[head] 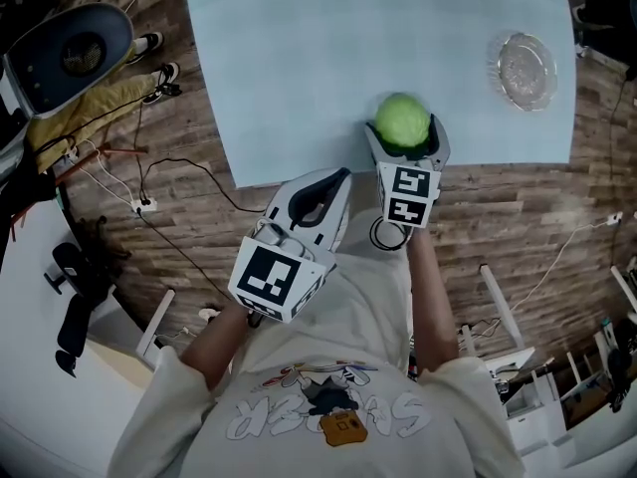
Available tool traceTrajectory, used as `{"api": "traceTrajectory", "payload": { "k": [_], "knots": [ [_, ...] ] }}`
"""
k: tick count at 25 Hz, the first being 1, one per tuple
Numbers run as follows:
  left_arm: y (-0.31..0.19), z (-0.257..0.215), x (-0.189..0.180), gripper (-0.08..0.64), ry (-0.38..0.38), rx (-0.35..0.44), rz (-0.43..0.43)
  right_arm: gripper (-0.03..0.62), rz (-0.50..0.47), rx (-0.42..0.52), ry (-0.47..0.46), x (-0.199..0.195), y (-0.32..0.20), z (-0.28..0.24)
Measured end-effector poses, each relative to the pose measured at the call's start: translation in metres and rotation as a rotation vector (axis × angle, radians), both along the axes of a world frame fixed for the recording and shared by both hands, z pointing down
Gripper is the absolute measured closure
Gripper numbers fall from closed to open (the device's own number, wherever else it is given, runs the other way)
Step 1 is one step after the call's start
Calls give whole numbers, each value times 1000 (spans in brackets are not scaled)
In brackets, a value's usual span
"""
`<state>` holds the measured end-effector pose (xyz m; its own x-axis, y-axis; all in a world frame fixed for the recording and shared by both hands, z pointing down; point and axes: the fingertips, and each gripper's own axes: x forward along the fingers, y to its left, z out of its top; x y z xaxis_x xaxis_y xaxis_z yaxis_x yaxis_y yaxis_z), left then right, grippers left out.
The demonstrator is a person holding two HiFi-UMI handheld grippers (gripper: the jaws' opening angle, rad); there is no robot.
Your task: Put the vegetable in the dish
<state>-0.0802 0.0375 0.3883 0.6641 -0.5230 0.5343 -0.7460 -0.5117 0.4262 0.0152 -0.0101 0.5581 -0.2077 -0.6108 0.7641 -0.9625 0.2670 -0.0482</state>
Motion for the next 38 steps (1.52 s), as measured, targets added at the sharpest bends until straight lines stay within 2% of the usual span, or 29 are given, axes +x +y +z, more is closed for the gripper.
{"api": "traceTrajectory", "payload": {
  "k": [6,13,25,38],
  "knots": [
    [4,2,-3,558,-4,-7,-5,80,3,1,-2,1,1,0],
    [6,1,-3,558,-9,-4,-4,80,4,49,-42,3,2,-3],
    [6,-3,1,558,-9,17,13,80,-7,95,-41,2,7,-27],
    [-10,-15,38,558,2,36,31,80,-2,151,-56,39,-19,-60]
  ]
}}
